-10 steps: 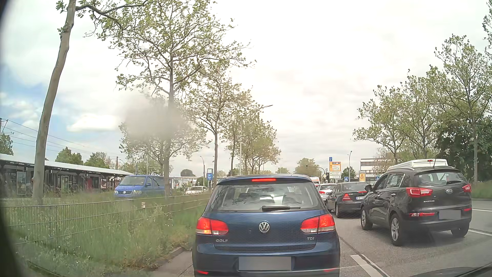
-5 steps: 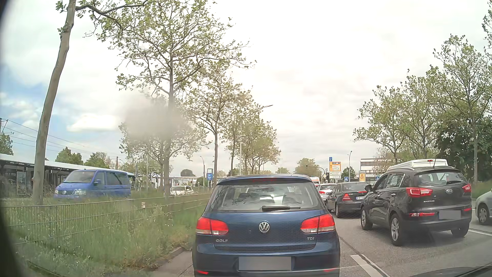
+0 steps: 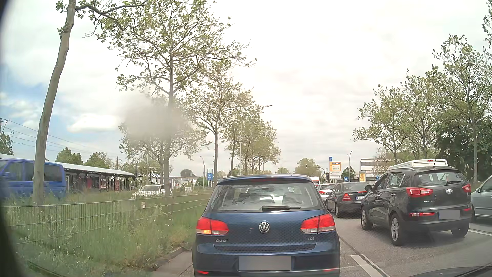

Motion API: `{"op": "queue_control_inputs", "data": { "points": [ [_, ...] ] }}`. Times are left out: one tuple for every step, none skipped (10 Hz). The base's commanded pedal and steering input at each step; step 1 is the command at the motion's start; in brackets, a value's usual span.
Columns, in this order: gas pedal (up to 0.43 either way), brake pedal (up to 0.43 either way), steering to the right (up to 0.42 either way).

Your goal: Follow the waypoints while adhering to traffic rules and regulations

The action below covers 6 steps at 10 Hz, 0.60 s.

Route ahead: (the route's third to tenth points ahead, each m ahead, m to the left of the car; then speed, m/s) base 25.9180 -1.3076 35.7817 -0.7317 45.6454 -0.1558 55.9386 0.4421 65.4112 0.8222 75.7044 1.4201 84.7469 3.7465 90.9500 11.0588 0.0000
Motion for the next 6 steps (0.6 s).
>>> {"op": "queue_control_inputs", "data": {
  "points": [
    [0.0, 0.25, -0.005],
    [0.0, 0.25, -0.005],
    [0.0, 0.25, -0.005],
    [0.0, 0.25, -0.005],
    [0.0, 0.25, -0.005],
    [0.0, 0.25, -0.005]
  ]
}}
